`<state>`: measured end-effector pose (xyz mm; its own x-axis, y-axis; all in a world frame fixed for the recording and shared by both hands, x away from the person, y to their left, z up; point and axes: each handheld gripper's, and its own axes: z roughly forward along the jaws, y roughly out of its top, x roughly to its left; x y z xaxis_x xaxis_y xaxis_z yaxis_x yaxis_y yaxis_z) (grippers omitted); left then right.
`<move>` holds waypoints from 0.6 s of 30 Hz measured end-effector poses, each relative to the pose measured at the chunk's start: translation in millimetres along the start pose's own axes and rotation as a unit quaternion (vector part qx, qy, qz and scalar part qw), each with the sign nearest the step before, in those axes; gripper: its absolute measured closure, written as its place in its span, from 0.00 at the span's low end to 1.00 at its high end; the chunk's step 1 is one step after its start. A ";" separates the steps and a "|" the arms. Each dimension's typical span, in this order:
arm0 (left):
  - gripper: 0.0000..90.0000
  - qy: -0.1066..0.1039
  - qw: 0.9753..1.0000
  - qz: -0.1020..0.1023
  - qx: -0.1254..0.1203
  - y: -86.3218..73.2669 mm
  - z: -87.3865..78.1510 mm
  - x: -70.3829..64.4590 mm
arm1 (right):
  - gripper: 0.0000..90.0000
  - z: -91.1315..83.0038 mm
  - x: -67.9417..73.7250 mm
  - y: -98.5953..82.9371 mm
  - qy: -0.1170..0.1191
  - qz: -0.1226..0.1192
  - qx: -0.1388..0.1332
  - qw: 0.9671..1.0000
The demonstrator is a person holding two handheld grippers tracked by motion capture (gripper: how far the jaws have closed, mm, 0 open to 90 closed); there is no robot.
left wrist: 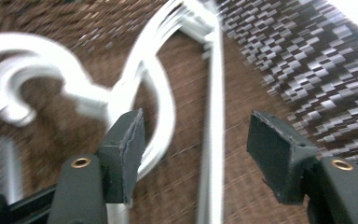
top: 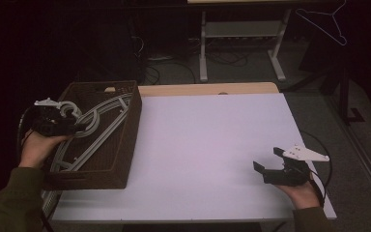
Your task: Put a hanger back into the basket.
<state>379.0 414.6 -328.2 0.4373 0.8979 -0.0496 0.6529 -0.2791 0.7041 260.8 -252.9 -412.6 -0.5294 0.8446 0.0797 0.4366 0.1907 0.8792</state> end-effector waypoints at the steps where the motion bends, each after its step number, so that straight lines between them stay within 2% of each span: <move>1: 0.40 -0.006 1.000 0.003 -0.007 1.8 -0.5 -4.4 | 0.09 -0.3 1.0 1.0 0.001 0.001 -0.001 1.000; 4: 0.36 -0.028 0.999 0.011 -0.028 7.7 -1.5 -17.1 | 0.09 -0.6 2.2 5.2 0.005 -0.004 -0.007 1.000; 5: 0.35 -0.028 0.999 0.011 -0.028 7.7 -1.5 -17.1 | 0.09 -0.6 2.2 5.2 0.005 -0.004 -0.007 1.000; 6: 0.34 -0.041 0.998 0.016 -0.044 11.9 -1.2 -27.5 | 0.09 0.1 2.7 7.8 0.009 -0.003 -0.012 1.000; 7: 0.33 -0.041 0.998 0.016 -0.044 11.9 -1.2 -27.5 | 0.09 0.1 2.7 7.8 0.009 -0.003 -0.012 1.000; 10: 0.31 -0.069 0.994 0.029 -0.074 17.3 -0.3 -47.1 | 0.09 1.4 3.2 13.2 0.019 -0.002 -0.021 1.000; 11: 0.30 -0.069 0.994 0.029 -0.074 17.3 -0.3 -47.1 | 0.09 1.4 3.2 13.2 0.019 -0.002 -0.021 1.000; 12: 0.29 -0.084 0.992 0.034 -0.088 19.1 1.0 -57.0 | 0.08 1.1 3.9 18.5 0.024 0.000 -0.029 0.999; 13: 0.28 -0.084 0.992 0.034 -0.088 19.1 1.0 -57.0 | 0.08 1.1 4.3 21.4 0.026 0.001 -0.035 0.999; 14: 0.27 -0.096 0.989 0.036 -0.103 20.2 2.0 -65.3 | 0.08 1.0 4.7 23.8 0.027 0.001 -0.039 0.999; 17: 0.23 -0.116 0.985 0.041 -0.120 21.7 3.5 -80.0 | 0.07 0.3 6.9 34.2 0.035 0.000 -0.052 0.998; 18: 0.23 -0.116 0.985 0.041 -0.120 21.7 3.5 -80.0 | 0.07 0.3 6.9 34.2 0.035 0.000 -0.052 0.998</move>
<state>360.4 335.5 -311.4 0.6303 0.7657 -0.1278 0.4572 -0.2331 0.8583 272.2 -240.4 -382.1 -0.5805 0.8069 0.1087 0.3600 0.1346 0.9232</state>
